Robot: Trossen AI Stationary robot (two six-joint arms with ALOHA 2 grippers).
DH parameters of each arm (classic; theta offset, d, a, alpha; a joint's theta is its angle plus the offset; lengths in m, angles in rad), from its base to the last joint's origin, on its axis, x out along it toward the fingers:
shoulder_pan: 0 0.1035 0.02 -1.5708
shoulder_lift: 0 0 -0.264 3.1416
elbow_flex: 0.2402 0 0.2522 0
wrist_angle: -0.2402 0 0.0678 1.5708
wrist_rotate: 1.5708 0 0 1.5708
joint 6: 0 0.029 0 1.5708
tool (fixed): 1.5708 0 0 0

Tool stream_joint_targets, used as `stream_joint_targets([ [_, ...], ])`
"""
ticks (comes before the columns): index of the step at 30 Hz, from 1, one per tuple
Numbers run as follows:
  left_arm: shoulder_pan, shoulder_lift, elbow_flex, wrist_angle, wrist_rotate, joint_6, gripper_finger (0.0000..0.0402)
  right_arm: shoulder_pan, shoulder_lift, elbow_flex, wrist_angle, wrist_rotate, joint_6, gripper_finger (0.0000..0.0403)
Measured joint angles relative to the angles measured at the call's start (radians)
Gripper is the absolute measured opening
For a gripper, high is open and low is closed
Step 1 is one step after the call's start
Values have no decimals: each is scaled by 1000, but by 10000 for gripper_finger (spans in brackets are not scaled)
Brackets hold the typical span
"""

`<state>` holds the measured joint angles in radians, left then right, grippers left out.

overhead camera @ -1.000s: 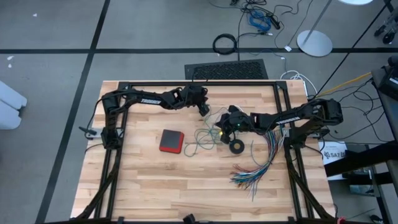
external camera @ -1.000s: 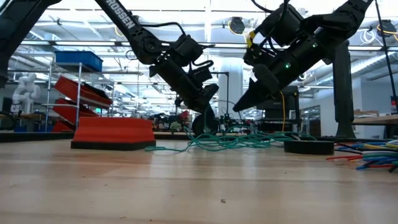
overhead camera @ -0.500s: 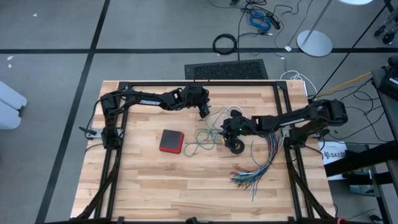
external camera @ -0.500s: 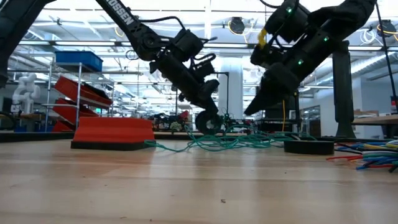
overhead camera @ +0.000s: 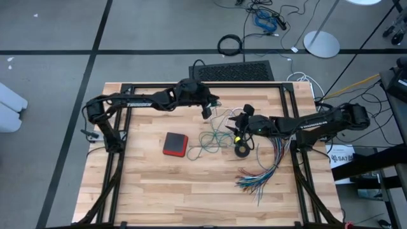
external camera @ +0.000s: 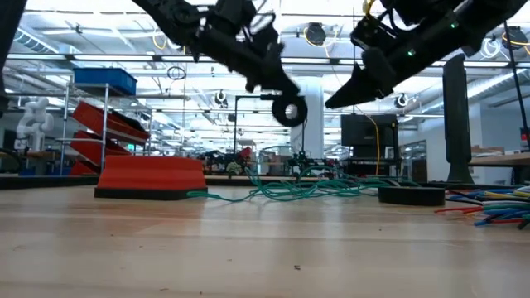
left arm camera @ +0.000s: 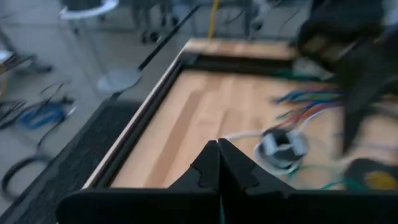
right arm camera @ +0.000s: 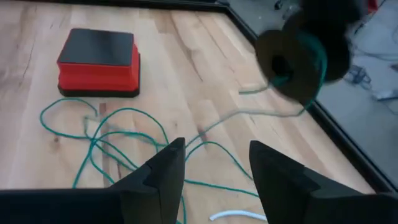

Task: Coiling cords
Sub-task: Uncoil the green wire cable from the spool

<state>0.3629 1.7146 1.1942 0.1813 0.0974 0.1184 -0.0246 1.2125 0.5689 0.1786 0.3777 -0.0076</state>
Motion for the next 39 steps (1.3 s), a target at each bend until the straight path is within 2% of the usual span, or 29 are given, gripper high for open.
stream_joint_targets([
  [4, -24, -40, 0, 2, 100, 0, 0, 0, -20, -49, 113, 42, -34, 165],
  [10, -60, -50, 0, 20, 160, 4, 0, 24, -50, -77, 276, 9, -117, 164],
  [15, -63, -50, 0, -55, 140, 50, 0, 27, -50, -77, 195, 9, -89, 164],
  [21, -63, -39, 0, -274, 133, 181, 2, 27, -49, -77, 76, -17, -19, 164],
  [31, -64, 68, -1, -278, 107, 50, 87, 17, -39, -78, -39, -10, -5, 164],
  [39, -72, 175, -11, -259, 104, -59, 138, 13, 72, -77, -27, -9, -27, 164],
])
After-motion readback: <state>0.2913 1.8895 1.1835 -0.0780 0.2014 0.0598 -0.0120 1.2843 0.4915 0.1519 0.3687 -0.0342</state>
